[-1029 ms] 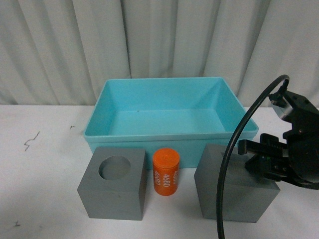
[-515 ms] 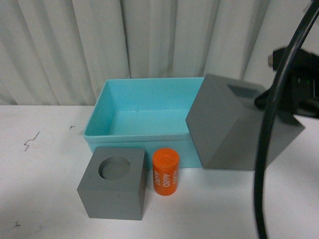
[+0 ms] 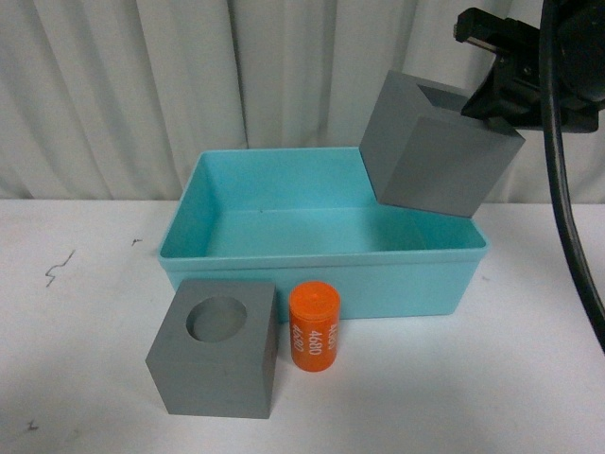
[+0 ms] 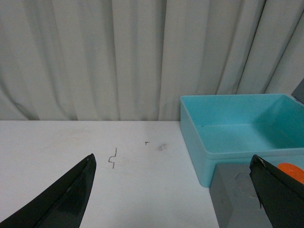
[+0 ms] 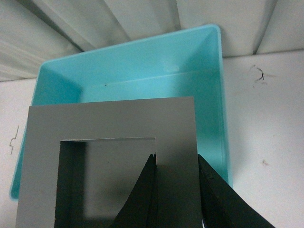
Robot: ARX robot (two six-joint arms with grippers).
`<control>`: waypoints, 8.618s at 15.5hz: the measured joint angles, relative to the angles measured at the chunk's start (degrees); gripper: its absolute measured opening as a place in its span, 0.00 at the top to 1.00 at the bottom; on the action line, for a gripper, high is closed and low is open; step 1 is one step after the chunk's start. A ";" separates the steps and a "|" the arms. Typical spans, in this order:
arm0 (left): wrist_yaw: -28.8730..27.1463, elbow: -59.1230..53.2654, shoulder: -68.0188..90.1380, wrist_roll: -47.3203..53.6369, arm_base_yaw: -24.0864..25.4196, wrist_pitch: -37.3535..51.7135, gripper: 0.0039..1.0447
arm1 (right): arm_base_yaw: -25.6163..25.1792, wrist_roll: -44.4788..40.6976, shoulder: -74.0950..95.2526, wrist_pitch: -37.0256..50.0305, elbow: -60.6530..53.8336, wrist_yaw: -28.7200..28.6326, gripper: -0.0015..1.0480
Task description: Place gray and orange parts in blue box
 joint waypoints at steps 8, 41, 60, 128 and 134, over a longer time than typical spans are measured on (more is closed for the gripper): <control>0.00 0.00 0.00 0.00 0.00 0.00 0.06 | 2.27 2.32 12.48 -3.34 11.80 5.46 0.82; 0.00 0.00 0.00 0.00 0.00 -0.02 0.06 | -10.84 -15.41 -56.30 50.23 -69.26 11.61 0.98; 0.02 0.00 0.00 0.00 0.00 -0.02 0.06 | -10.84 -15.41 -89.64 23.78 -74.84 11.61 0.98; -8.11 78.86 110.81 -11.17 -21.31 -6.56 0.82 | -10.60 -15.45 -103.95 8.96 -74.82 11.47 0.06; -11.10 74.53 112.17 -10.49 -17.03 -4.44 0.82 | -10.60 -15.45 -103.95 8.96 -74.82 11.47 0.06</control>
